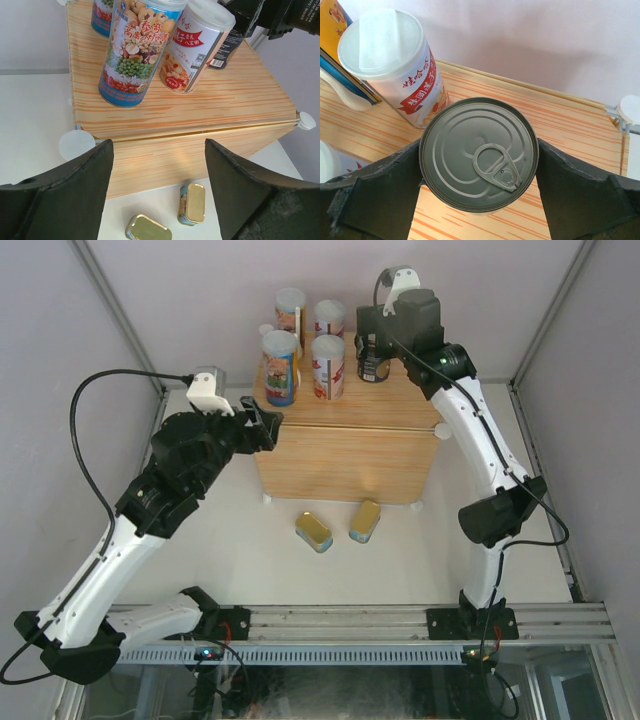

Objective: Place and organize the canned foods onto the counter
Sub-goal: Place the canned food on the counter.

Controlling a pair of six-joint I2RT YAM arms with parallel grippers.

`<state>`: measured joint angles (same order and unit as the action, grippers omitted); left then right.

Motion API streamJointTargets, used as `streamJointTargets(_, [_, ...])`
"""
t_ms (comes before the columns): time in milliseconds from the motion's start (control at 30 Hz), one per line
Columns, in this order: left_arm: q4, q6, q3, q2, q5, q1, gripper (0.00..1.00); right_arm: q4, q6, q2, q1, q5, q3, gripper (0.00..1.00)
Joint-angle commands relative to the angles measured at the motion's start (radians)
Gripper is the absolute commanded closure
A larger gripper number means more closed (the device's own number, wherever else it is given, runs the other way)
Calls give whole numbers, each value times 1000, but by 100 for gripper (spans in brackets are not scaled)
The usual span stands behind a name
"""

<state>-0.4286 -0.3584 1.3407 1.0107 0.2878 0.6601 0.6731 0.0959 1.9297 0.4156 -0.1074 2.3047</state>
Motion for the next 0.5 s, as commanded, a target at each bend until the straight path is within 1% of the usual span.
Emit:
streamJointTargets(0, [37, -10, -8, -20, -21, -8, 22, -37, 29, -64, 2, -10, 13, 16])
streamJointTargets(167, [39, -17, -18, -35, -18, -8, 22, -42, 31, -83, 5, -17, 3, 14])
streamJointTargets(467, [47, -21, -38, -52, -16, -8, 22, -28, 25, -101, 7, -28, -1, 14])
